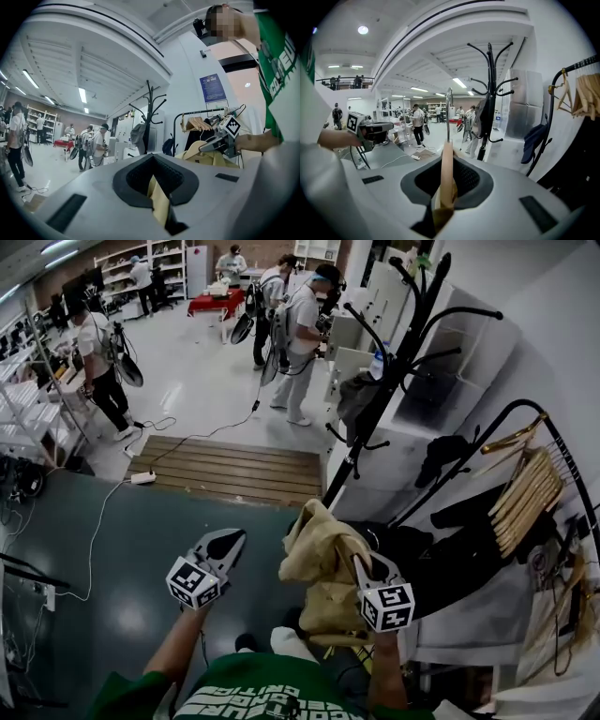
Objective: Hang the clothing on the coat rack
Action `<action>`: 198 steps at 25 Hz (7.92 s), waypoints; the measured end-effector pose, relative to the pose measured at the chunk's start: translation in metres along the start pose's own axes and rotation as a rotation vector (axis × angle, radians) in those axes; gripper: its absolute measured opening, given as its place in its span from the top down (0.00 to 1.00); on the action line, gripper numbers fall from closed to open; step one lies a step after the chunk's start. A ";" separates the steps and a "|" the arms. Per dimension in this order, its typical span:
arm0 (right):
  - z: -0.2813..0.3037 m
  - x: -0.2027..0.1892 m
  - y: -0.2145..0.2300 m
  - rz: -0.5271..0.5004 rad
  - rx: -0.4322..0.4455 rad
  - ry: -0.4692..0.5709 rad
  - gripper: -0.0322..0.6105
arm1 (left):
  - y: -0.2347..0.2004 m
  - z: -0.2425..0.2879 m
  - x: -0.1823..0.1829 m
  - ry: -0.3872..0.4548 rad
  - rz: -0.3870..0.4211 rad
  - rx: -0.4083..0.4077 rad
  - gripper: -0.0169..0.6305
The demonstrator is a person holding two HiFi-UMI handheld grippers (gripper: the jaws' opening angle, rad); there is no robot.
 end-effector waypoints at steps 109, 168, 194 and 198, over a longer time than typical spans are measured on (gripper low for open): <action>0.224 0.220 0.101 -0.030 -0.031 0.123 0.86 | -0.144 0.144 0.032 0.085 0.021 -0.148 0.97; 0.274 0.180 0.174 -0.005 -0.204 0.079 0.85 | -0.163 0.153 0.019 0.062 0.011 -0.110 0.97; 0.176 0.097 0.064 0.046 -0.083 0.104 0.87 | -0.110 0.150 0.011 0.044 -0.011 -0.193 0.97; 0.168 0.081 0.056 0.065 -0.092 0.093 0.89 | -0.106 0.148 0.010 0.041 -0.015 -0.196 0.97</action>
Point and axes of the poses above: the fingertips, and each gripper's own axes: z forward along the fingers, y to its right, x out of its top, the point moved 3 cm from there along -z, backward along the fingers, and after that the axes turned 11 degrees about y, right-handed, at the moved point
